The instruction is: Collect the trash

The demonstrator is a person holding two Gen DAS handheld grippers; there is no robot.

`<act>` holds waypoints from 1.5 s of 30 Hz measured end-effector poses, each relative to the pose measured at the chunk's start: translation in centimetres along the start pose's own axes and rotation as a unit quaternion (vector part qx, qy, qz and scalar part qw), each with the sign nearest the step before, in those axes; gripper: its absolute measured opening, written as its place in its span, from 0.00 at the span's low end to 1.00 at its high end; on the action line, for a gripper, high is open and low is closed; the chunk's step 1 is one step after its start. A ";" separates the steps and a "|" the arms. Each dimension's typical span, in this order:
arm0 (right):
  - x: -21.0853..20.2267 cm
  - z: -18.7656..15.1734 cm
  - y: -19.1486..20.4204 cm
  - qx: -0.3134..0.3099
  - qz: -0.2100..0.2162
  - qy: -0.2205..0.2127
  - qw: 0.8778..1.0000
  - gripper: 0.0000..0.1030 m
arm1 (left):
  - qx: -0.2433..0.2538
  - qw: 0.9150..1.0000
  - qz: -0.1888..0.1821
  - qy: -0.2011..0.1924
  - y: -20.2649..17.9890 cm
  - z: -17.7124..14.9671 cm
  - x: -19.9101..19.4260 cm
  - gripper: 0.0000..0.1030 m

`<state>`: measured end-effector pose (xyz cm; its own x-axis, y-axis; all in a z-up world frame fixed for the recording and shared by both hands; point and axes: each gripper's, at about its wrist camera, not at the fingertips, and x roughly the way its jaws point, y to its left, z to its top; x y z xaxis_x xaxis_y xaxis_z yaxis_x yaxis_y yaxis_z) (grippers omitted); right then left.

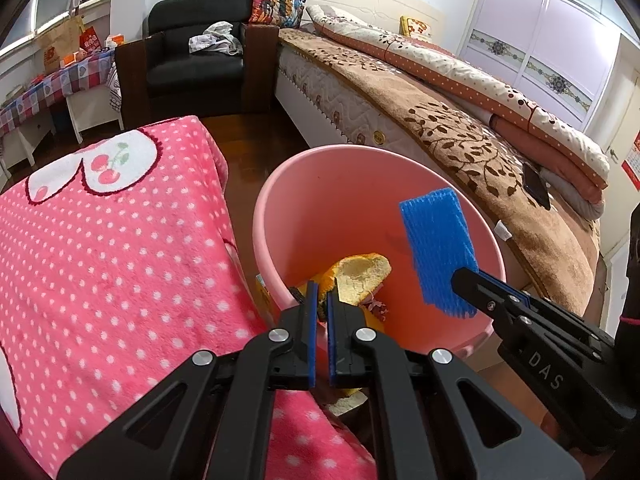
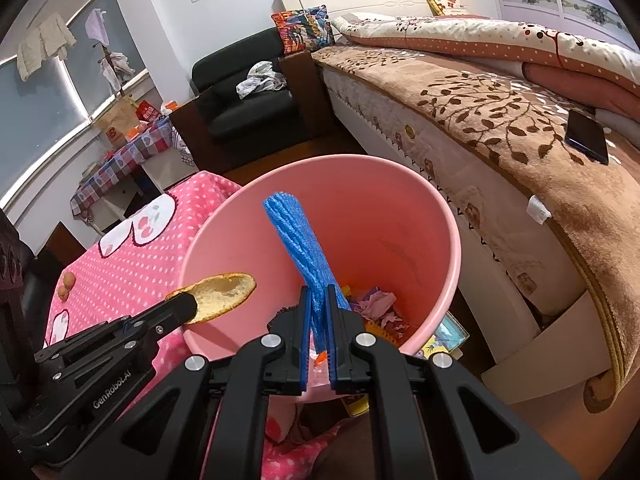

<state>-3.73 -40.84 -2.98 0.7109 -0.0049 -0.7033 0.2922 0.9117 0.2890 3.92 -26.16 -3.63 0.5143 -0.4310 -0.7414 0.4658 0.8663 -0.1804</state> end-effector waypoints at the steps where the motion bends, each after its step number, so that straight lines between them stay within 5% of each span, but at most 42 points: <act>1: 0.0 0.0 0.0 0.000 0.000 0.000 1.000 0.06 | 0.001 1.000 -0.001 0.001 0.0 0.0 0.0 0.03; 9: -0.3 0.1 0.0 0.001 -0.003 -0.002 1.000 0.06 | 0.001 1.000 -0.003 0.008 -0.2 0.1 0.1 0.04; 13: -0.6 0.2 0.0 0.001 -0.005 -0.005 1.000 0.14 | 0.003 1.000 -0.004 0.009 -0.3 0.1 0.1 0.05; 18: -0.8 0.3 0.2 -0.001 -0.006 -0.008 1.000 0.22 | 0.003 1.000 -0.011 0.003 -0.3 0.1 -0.5 0.28; 35: -1.9 0.5 1.0 -0.012 -0.004 -0.023 1.000 0.40 | 0.003 1.000 -0.017 -0.014 0.0 0.5 -2.5 0.28; 45: -2.5 -0.5 3.0 -0.040 0.014 -0.033 0.999 0.44 | -0.001 1.000 0.016 -0.027 1.7 -0.2 -4.0 0.28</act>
<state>-4.99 -37.89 -0.67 0.7591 -0.0042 -0.6509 0.2214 0.9420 0.2521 2.46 -22.89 -1.09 0.5666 -0.4154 -0.7116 0.4464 0.8807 -0.1585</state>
